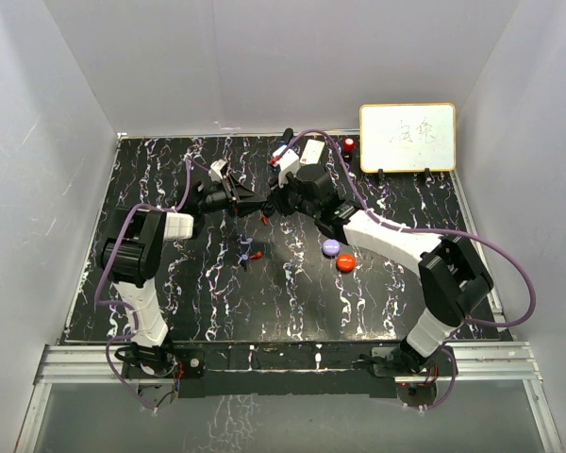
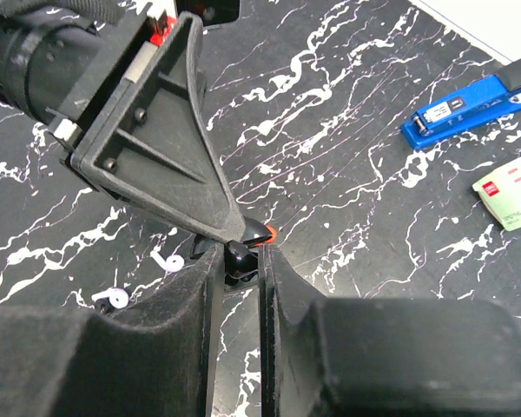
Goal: Insert the wireless bluetooth earbuds into the charging case
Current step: Adjust the earbud with the charging case.
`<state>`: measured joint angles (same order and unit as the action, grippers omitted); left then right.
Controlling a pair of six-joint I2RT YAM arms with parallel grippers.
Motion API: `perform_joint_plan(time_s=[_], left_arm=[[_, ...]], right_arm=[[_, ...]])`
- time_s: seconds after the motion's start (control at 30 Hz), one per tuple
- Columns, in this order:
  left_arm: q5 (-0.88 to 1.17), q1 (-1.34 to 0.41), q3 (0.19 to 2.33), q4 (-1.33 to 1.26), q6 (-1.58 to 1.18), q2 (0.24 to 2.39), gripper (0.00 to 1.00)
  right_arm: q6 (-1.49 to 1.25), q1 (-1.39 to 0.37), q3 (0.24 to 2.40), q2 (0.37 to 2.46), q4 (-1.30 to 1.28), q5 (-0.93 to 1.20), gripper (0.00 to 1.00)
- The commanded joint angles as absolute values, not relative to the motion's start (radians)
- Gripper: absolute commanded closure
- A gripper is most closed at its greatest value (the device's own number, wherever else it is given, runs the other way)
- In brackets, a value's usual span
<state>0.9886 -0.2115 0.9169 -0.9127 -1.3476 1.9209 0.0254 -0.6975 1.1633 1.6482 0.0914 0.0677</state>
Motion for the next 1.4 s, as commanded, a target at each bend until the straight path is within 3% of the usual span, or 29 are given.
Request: perform_joint_plan(time_s=[0.0,1.37], left_arm=[[1.015,-0.215,0.942,-0.960,-1.373,1.928,1.00],[1.020,-0.218,0.942,-0.988,-1.387,1.880,1.00]], right_arm=[[0.043,-0.693,1.156,1.596,0.166,0.038,0.89],[0.039,-0.692,1.146,1.637,0.176,0.061,0.90]])
